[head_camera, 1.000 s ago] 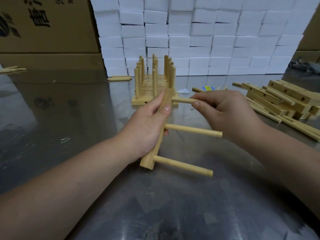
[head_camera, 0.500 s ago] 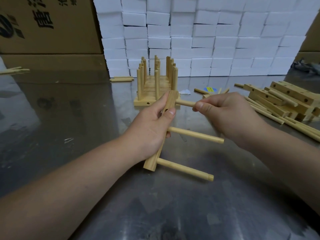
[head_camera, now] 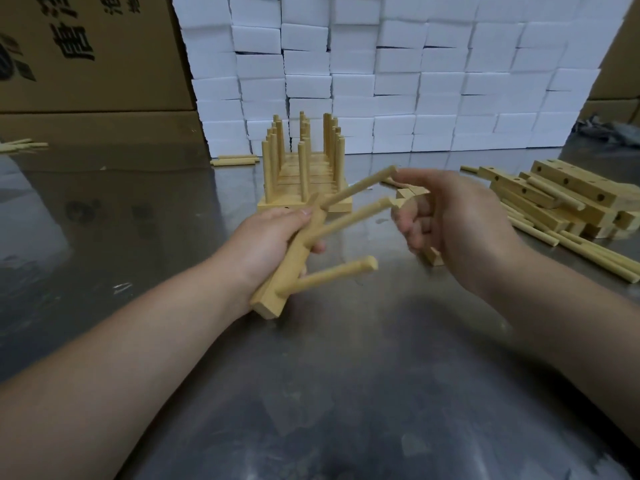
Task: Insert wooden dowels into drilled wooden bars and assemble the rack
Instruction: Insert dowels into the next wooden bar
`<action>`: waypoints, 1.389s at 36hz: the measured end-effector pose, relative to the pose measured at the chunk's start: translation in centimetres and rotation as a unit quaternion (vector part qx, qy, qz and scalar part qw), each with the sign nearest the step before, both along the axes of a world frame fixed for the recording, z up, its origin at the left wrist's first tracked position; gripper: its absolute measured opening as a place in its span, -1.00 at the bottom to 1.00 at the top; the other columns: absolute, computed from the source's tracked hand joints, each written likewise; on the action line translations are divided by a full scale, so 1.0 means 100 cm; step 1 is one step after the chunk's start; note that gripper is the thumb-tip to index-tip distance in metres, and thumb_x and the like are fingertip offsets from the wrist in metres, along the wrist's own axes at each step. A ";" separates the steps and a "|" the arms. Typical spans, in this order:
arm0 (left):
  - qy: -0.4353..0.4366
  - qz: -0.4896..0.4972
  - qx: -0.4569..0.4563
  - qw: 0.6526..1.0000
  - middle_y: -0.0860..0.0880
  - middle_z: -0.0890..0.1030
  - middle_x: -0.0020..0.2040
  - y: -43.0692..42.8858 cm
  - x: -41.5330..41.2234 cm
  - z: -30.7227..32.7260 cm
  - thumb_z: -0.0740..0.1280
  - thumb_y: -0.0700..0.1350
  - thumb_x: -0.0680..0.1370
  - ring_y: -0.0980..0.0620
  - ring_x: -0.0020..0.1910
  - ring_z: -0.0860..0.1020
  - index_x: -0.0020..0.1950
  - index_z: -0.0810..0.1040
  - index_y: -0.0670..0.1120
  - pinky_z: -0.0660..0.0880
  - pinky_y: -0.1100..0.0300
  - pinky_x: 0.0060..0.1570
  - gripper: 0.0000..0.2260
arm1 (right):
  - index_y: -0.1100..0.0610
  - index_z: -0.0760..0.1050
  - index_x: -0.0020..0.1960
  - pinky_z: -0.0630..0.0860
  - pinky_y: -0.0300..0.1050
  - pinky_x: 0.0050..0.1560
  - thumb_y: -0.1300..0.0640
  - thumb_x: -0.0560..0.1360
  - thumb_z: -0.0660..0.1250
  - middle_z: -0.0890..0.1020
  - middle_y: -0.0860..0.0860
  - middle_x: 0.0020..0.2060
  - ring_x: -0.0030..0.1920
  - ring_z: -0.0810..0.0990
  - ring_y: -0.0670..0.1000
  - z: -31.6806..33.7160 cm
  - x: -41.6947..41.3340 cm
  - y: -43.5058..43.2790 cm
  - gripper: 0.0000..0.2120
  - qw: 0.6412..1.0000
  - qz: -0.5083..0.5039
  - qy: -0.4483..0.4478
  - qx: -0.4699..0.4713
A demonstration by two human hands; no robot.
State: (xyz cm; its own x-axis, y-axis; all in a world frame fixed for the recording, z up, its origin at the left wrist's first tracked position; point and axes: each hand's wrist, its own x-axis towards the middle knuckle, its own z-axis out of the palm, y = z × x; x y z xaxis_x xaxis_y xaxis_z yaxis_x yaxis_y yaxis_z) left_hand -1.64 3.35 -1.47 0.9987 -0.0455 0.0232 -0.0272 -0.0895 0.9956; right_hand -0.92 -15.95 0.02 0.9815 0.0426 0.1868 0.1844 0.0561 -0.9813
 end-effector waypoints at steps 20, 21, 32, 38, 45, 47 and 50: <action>0.260 -0.154 -0.225 0.926 -0.22 0.66 -0.27 0.020 0.007 0.012 0.06 0.00 0.60 -0.10 -0.47 0.61 -0.28 0.69 -0.24 0.52 0.21 -0.58 -0.47 | -0.01 0.60 -0.10 0.49 -0.36 -0.08 0.15 0.37 0.43 0.66 -0.10 -0.26 -0.19 0.60 -0.15 -0.019 0.001 0.000 -0.87 0.954 0.103 -0.125 -0.254; 0.240 -0.115 -0.215 0.940 -0.21 0.67 -0.26 0.023 0.009 0.011 0.06 0.01 0.61 -0.11 -0.43 0.63 -0.31 0.69 -0.23 0.54 0.19 -0.57 -0.46 | 0.04 0.61 -0.09 0.48 -0.34 -0.10 0.15 0.39 0.42 0.66 -0.06 -0.26 -0.22 0.58 -0.12 -0.019 0.003 -0.001 -0.89 0.949 0.084 -0.122 -0.277; 0.067 0.113 -0.001 0.991 -0.11 0.62 -0.25 0.021 0.023 -0.003 0.18 -0.22 0.54 0.04 -0.43 0.62 -0.13 0.55 -0.15 0.51 0.31 -0.43 -0.84 | 0.05 0.60 -0.10 0.35 -0.15 -0.33 -0.09 0.48 0.29 0.56 0.07 -0.35 -0.35 0.44 -0.01 -0.022 0.012 -0.009 -0.77 0.860 -0.066 -0.117 -0.493; -0.020 0.092 0.219 0.971 -0.04 0.64 -0.08 0.022 0.022 -0.009 0.33 -0.11 0.48 0.01 -0.11 0.58 0.04 0.63 -0.06 0.49 0.22 -0.14 -0.82 | 0.01 0.48 -0.30 0.25 -0.17 -0.44 -0.15 0.49 0.23 0.43 -0.03 -0.48 -0.41 0.40 -0.04 -0.020 0.010 -0.009 -0.70 0.801 -0.077 -0.103 -0.585; -0.046 0.087 0.394 0.914 0.11 0.54 -0.32 0.022 0.022 -0.016 0.42 0.07 0.44 0.13 -0.45 0.48 -0.13 0.54 0.09 0.29 0.27 -0.49 -0.89 | -0.07 0.58 0.00 0.35 -0.17 -0.31 -0.14 0.51 0.22 0.58 -0.08 -0.25 -0.25 0.46 -0.08 -0.023 0.012 -0.007 -0.77 0.792 -0.062 -0.108 -0.598; -0.051 0.098 0.406 0.907 0.10 0.54 -0.32 0.025 0.025 -0.017 0.41 0.09 0.44 0.11 -0.48 0.48 -0.11 0.53 0.11 0.30 0.27 -0.48 -0.88 | -0.09 0.54 0.17 0.35 -0.18 -0.17 -0.12 0.52 0.21 0.61 -0.07 -0.01 -0.08 0.48 -0.05 -0.023 0.012 -0.007 -0.72 0.793 -0.066 -0.108 -0.595; -0.058 0.121 0.409 0.903 0.12 0.57 -0.21 0.029 0.029 -0.020 0.41 0.08 0.44 0.10 -0.36 0.52 0.03 0.55 0.12 0.33 0.26 -0.43 -0.80 | -0.05 0.46 0.29 0.31 -0.21 -0.05 -0.11 0.53 0.21 0.57 -0.06 0.14 0.05 0.47 -0.04 -0.024 0.013 -0.007 -0.64 0.798 -0.078 -0.100 -0.589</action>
State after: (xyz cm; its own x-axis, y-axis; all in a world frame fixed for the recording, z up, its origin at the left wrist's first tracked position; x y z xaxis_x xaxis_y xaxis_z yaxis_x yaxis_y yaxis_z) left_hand 1.25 6.27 -3.44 0.9749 0.1238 0.1852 -0.0081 -0.8111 0.5849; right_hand 0.38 -16.62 -2.40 0.9474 0.1844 0.2616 0.2585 -0.9228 -0.2857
